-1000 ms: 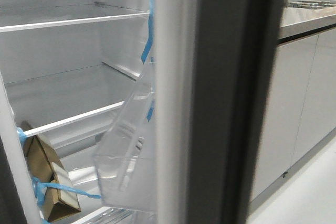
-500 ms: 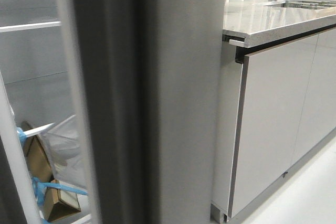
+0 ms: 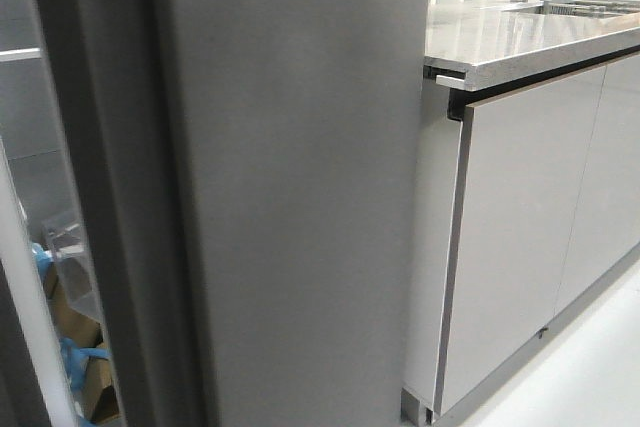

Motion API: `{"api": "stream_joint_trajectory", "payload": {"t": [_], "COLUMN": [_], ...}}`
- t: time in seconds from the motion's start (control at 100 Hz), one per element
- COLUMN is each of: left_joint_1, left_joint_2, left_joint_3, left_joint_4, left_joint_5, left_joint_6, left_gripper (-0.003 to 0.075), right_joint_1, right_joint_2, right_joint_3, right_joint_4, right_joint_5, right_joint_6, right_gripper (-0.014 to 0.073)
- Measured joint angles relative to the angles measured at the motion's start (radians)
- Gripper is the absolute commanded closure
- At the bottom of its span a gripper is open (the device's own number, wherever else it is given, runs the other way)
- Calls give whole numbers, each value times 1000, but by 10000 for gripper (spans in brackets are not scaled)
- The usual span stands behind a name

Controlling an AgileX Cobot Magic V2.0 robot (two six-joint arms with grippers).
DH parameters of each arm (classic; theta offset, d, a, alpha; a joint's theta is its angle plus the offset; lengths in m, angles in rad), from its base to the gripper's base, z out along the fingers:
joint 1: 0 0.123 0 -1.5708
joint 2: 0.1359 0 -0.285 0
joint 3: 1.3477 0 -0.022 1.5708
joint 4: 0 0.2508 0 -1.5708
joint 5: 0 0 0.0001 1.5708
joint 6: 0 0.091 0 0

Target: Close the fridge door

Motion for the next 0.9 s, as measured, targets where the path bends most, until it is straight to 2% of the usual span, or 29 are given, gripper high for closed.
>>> {"api": "stream_joint_trajectory", "payload": {"t": [0.4,0.63,0.9], "left_joint_1": [0,0,0], "left_joint_2": [0,0,0], "left_joint_3": [0,0,0], "left_joint_4": [0,0,0], "left_joint_5": [0,0,0], "left_joint_6": [0,0,0], "left_gripper": [740,740,740], "right_joint_1": [61,103,139], "right_joint_2": [115,139,172], "right_joint_3": [-132,-136,-176], "right_joint_4": [12,117,138], "right_joint_5": [43,35,16], "right_joint_6": [-86,-227,-401], "right_gripper": [666,666,666]}}
